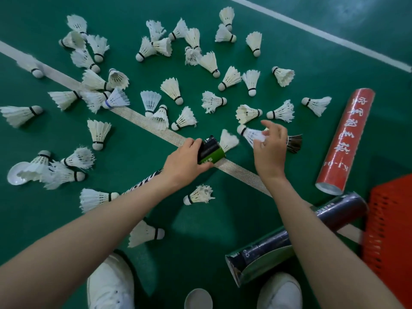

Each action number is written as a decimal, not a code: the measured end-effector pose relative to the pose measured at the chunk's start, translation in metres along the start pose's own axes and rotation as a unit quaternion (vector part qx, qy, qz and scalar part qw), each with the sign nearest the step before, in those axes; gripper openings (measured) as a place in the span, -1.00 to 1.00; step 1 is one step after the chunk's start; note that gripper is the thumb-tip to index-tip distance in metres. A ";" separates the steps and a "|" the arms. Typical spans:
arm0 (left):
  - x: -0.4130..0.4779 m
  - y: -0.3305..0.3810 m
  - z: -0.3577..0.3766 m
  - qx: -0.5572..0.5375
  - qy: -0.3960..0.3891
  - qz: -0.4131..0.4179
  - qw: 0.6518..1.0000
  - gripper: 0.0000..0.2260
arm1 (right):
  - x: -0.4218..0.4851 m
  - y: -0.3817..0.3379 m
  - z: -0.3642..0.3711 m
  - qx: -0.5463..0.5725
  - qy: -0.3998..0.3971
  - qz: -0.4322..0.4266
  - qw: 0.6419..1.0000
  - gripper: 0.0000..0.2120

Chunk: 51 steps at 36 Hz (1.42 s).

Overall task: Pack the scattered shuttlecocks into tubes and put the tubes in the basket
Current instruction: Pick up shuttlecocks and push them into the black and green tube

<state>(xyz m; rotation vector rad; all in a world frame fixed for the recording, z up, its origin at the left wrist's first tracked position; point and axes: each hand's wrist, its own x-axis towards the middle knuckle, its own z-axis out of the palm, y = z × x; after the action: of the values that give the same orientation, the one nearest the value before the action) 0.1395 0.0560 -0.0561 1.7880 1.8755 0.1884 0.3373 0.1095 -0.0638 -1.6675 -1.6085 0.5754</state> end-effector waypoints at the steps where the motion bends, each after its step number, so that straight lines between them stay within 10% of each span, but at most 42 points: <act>1: -0.006 -0.002 -0.004 -0.014 0.008 -0.002 1.000 -0.41 | -0.002 -0.008 -0.004 0.031 0.013 -0.016 0.999 -0.58; 12: -0.039 -0.013 -0.017 -0.158 0.049 -0.030 0.986 -0.41 | -0.030 -0.044 -0.010 0.152 -0.276 -0.039 0.948 -0.53; 30: -0.060 -0.026 -0.009 -0.127 0.077 0.017 0.989 -0.40 | -0.064 -0.072 0.013 0.399 -0.257 0.161 0.865 -0.65; 38: -0.037 -0.044 0.001 -0.115 0.076 -0.047 0.989 -0.41 | -0.052 -0.047 0.030 0.228 -0.389 0.166 0.877 -0.74; 43: -0.012 -0.047 0.012 -0.067 0.035 -0.067 0.995 -0.38 | 0.004 -0.013 0.054 0.001 -0.266 0.112 0.958 -0.71; 51: 0.024 -0.048 0.021 -0.032 -0.011 -0.092 0.995 -0.40 | 0.037 -0.002 0.077 -0.177 -0.331 0.092 0.922 -0.40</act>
<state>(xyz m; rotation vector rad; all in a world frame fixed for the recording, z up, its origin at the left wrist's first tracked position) 0.1074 0.0682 -0.1029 1.5588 1.9835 0.1591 0.2826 0.1609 -0.1041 -2.0394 -2.1402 1.0854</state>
